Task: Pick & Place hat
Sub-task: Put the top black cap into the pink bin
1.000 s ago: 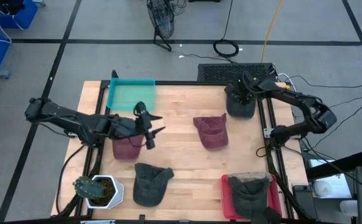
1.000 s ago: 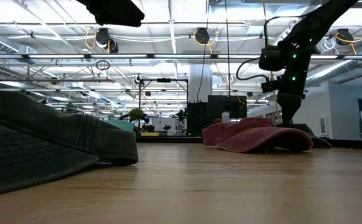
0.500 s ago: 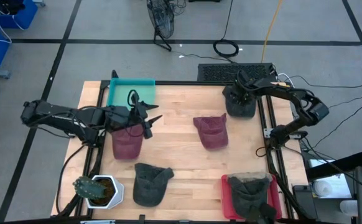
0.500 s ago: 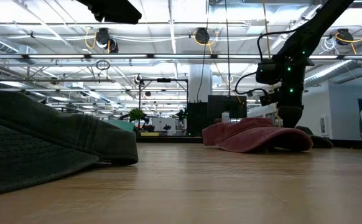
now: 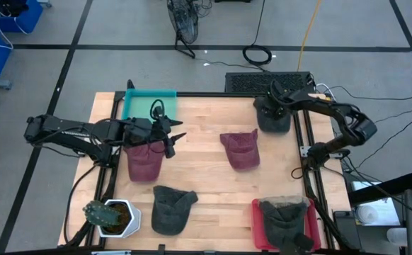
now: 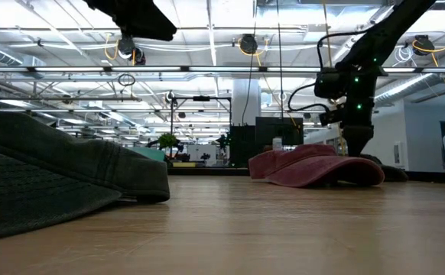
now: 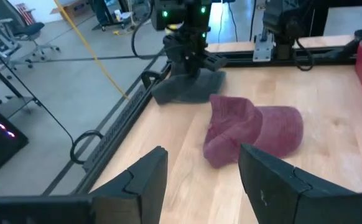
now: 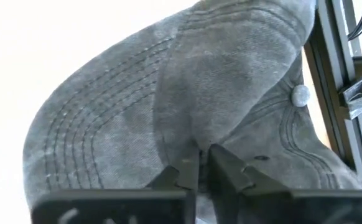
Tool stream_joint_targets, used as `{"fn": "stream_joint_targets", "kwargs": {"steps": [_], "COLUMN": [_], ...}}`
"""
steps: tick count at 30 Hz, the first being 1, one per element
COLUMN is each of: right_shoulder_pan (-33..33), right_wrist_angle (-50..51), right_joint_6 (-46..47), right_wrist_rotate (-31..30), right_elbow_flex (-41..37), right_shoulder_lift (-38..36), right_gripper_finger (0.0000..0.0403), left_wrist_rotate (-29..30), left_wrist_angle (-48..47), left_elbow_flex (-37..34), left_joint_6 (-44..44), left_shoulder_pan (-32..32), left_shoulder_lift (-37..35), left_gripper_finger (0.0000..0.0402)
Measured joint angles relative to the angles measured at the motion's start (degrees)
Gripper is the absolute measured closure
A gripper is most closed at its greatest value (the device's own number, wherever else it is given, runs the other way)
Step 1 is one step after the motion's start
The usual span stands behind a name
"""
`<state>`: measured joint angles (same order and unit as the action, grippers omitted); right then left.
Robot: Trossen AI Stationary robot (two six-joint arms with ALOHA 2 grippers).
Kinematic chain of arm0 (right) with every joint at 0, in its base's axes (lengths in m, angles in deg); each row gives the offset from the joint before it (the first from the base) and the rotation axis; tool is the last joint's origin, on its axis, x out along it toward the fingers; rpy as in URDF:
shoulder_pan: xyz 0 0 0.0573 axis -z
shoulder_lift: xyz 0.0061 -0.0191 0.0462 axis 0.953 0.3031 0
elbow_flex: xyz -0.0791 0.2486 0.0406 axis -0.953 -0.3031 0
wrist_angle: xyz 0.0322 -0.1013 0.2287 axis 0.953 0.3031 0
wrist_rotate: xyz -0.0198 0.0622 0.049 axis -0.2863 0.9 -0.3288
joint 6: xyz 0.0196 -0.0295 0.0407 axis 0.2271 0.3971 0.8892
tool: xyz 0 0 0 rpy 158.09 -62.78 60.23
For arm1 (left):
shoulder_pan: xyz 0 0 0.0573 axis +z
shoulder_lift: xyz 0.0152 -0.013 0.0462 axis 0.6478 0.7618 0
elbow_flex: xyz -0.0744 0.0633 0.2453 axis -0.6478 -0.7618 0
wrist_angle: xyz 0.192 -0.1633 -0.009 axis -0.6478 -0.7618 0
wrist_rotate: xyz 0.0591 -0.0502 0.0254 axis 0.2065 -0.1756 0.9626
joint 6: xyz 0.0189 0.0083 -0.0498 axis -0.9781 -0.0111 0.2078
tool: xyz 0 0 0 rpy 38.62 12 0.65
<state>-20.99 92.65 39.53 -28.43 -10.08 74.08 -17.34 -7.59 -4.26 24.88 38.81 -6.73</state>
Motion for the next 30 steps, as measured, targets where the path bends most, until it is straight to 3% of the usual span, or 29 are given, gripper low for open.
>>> {"fn": "stream_joint_targets", "kwargs": {"steps": [8, 15, 23, 30], "right_shoulder_pan": [-2.3, -7.7, -20.7, -34.4], "right_wrist_angle": [2.9, 8.7, 17.2, 21.0], "right_joint_6": [0.6, 9.0, 22.9, 34.9], "right_wrist_rotate": [-0.3, -0.2, 0.0, 2.2], "right_elbow_flex": [-0.1, -0.1, -0.1, 3.7], "right_shoulder_lift": [-5.5, -16.0, -24.7, -26.7], "right_gripper_finger": [0.0396, 0.0396, 0.0398, 0.0397], "left_wrist_rotate": [-0.2, -0.2, -0.2, 0.8], "left_wrist_angle": [-0.5, -0.4, 0.1, -0.1], "left_elbow_flex": [0.0, 0.0, 0.0, 0.0], "left_joint_6": [0.8, 0.8, 0.8, 0.9], "left_shoulder_pan": [0.0, 0.0, 0.0, 0.0], "left_shoulder_lift": [0.1, 0.1, 0.1, 1.3], "left_gripper_finger": [0.0202, 0.0202, 0.0202, 0.0202]}}
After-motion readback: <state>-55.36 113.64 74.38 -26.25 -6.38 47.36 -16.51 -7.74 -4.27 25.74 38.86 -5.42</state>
